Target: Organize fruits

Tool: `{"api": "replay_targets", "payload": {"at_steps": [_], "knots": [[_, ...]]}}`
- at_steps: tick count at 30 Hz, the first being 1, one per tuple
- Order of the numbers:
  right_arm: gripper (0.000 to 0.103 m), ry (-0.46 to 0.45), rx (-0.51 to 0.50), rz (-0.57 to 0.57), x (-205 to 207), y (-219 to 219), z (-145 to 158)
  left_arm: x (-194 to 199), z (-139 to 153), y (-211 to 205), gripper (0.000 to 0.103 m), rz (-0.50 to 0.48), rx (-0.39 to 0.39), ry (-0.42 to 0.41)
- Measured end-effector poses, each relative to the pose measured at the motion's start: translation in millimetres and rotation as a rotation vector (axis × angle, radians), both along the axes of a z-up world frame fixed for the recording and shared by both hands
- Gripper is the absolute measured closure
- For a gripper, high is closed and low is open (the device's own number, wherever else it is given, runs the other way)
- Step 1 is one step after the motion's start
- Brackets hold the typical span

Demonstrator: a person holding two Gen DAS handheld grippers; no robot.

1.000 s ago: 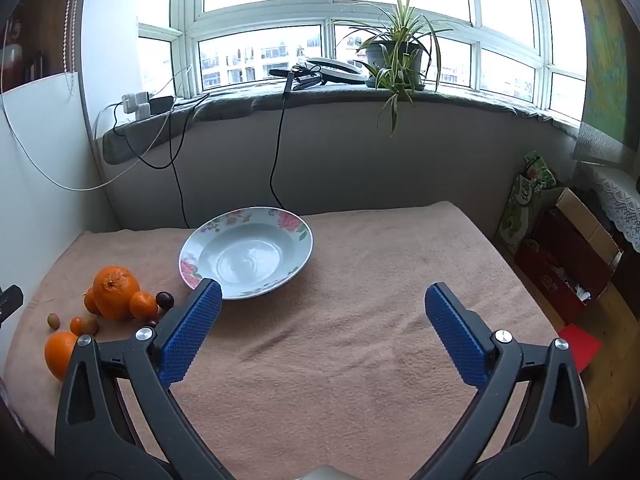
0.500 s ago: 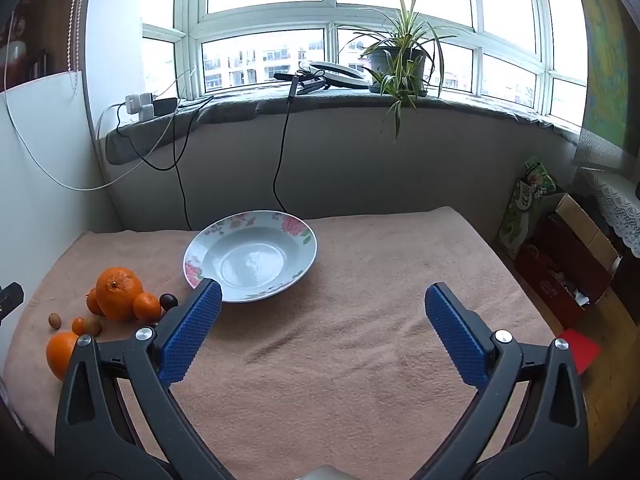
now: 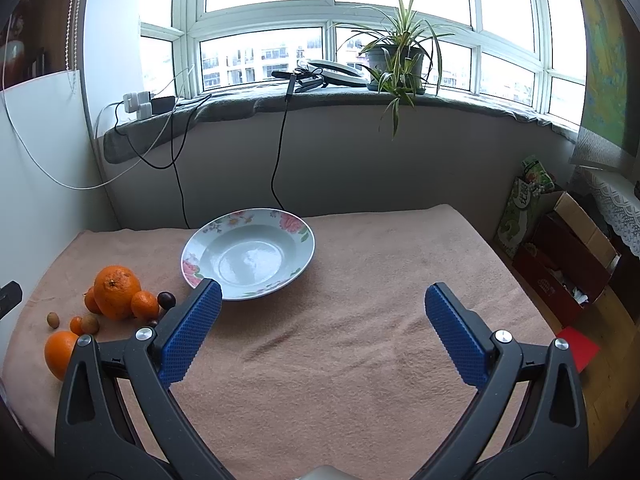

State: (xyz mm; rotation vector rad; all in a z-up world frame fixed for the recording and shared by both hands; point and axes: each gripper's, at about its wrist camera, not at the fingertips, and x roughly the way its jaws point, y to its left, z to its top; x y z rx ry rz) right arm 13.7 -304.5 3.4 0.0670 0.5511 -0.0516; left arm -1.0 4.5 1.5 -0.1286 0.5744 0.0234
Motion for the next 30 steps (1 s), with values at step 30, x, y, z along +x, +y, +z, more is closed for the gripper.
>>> {"api": "replay_targets", "payload": {"at_steps": [30], "knots": [[0.000, 0.020, 0.007, 0.009, 3.4, 1.9, -6.8, -0.9, 2.7, -3.6, 0.000, -0.003, -0.002, 0.000]]}}
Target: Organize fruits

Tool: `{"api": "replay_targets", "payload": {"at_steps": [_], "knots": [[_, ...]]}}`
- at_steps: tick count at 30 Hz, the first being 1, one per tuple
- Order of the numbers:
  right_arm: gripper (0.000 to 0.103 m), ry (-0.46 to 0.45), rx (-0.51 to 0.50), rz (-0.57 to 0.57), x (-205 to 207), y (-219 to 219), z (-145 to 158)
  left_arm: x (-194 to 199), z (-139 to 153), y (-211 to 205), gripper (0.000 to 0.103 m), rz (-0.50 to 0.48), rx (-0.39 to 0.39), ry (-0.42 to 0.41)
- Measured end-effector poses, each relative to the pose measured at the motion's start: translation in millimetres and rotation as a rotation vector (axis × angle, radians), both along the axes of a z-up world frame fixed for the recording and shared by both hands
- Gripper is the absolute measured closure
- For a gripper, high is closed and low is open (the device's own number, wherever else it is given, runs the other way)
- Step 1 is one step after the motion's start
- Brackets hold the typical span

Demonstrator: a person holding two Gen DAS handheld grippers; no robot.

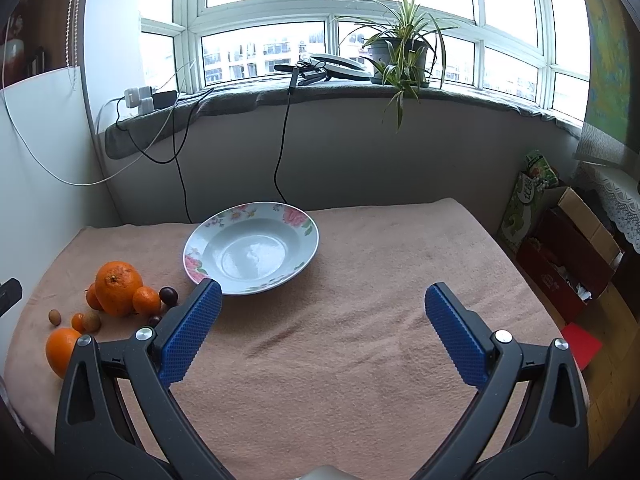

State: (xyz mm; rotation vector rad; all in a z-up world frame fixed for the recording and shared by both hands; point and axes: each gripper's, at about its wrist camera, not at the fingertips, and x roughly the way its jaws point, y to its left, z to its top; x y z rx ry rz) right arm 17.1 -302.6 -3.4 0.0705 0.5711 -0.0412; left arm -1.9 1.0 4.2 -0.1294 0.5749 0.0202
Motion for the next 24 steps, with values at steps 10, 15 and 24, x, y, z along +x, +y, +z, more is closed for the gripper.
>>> {"api": "replay_targets", "payload": {"at_steps": [10, 15, 24], "knots": [[0.000, 0.004, 0.001, 0.006, 0.5, 2.9, 0.3, -0.1, -0.2, 0.2, 0.000, 0.001, -0.001, 0.002], [0.000, 0.006, 0.002, 0.008, 0.7, 3.4, -0.6, 0.3, -1.0, 0.3, 0.000, 0.002, -0.003, 0.003], [0.000, 0.022, 0.005, 0.020, 3.7, 7.1, -4.5, 3.5, -7.8, 6.3, 0.000, 0.007, -0.016, 0.019]]}}
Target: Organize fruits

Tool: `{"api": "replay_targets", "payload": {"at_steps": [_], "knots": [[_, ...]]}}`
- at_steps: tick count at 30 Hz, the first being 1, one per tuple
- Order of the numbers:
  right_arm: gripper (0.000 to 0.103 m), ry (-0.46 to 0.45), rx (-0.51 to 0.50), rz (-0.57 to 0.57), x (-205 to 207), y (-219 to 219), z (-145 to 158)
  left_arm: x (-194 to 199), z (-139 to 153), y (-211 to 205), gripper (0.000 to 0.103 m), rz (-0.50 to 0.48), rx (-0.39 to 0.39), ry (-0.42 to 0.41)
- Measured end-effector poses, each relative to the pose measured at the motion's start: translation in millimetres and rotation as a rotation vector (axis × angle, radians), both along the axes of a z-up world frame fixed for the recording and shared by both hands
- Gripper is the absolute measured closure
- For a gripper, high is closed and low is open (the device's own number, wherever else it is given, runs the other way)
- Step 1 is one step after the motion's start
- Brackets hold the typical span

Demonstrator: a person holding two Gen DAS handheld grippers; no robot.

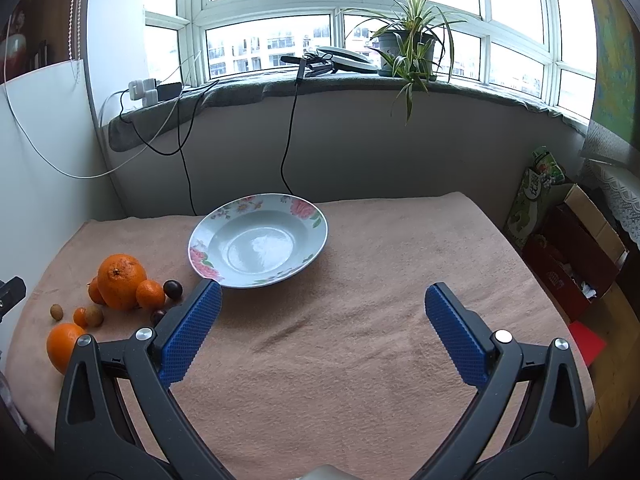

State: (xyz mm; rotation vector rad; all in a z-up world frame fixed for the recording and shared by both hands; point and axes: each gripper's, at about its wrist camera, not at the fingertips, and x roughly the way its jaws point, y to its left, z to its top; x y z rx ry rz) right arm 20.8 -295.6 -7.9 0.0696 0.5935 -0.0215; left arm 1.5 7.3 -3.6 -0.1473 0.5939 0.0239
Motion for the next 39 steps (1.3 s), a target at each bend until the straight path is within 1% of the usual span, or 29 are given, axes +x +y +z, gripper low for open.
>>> {"api": "replay_targets", "payload": {"at_steps": [9, 18, 23, 29, 31, 34, 37, 39], "knots": [[0.000, 0.020, 0.016, 0.043, 5, 10, -5, 0, -7, 14, 0.000, 0.018, -0.018, 0.020], [0.000, 0.061, 0.038, 0.128, 19, 28, -14, -4, -24, 33, 0.000, 0.044, -0.061, 0.075], [0.000, 0.080, 0.054, 0.200, 26, 47, -18, -7, -33, 40, 0.000, 0.043, -0.084, 0.101], [0.000, 0.113, 0.087, 0.311, 30, 71, -23, -9, -43, 47, 0.000, 0.022, -0.145, 0.137], [0.000, 0.132, 0.112, 0.358, 31, 80, -26, -9, -47, 48, 0.001, 0.015, -0.168, 0.154], [0.000, 0.185, 0.175, 0.433, 36, 92, -33, -11, -53, 48, 0.001, -0.002, -0.206, 0.173], [0.000, 0.227, 0.221, 0.496, 39, 106, -39, -13, -59, 46, 0.002, -0.021, -0.222, 0.189], [0.000, 0.248, 0.238, 0.534, 40, 117, -42, -13, -62, 45, 0.006, -0.033, -0.233, 0.200]]}}
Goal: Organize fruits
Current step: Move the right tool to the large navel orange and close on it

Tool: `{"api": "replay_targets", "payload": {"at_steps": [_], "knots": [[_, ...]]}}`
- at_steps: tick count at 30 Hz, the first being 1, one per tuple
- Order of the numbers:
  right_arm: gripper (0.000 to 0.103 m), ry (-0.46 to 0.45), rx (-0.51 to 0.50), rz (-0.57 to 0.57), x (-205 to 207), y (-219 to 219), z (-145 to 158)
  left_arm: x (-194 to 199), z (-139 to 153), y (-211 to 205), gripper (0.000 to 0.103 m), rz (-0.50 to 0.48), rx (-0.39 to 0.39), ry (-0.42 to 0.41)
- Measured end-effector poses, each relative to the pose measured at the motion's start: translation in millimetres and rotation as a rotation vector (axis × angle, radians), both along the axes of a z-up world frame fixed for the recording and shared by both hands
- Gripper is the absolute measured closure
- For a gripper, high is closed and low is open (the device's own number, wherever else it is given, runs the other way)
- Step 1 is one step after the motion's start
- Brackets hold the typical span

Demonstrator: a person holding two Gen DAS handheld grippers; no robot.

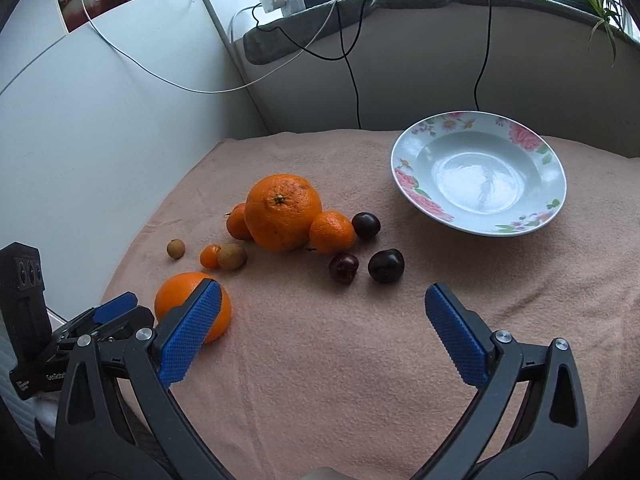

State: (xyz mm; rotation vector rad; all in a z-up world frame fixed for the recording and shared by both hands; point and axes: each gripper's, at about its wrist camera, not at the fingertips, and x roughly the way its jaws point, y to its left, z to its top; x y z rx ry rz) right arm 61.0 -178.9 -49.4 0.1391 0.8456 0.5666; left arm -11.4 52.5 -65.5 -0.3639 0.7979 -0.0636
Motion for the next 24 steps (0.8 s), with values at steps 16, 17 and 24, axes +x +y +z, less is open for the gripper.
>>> {"api": "replay_targets", "payload": {"at_steps": [16, 17, 24], "knots": [[0.011, 0.129, 0.050, 0.302, -1, 80, -14, 5, -19, -3, 0.025, -0.066, -0.089, 0.038], [0.012, 0.145, 0.051, 0.314, 0, 84, -18, 6, -19, -3, 0.026, -0.071, -0.092, 0.037], [0.013, 0.198, 0.048, 0.360, 3, 103, -32, 7, -23, -3, 0.028, -0.081, -0.110, 0.043]]}}
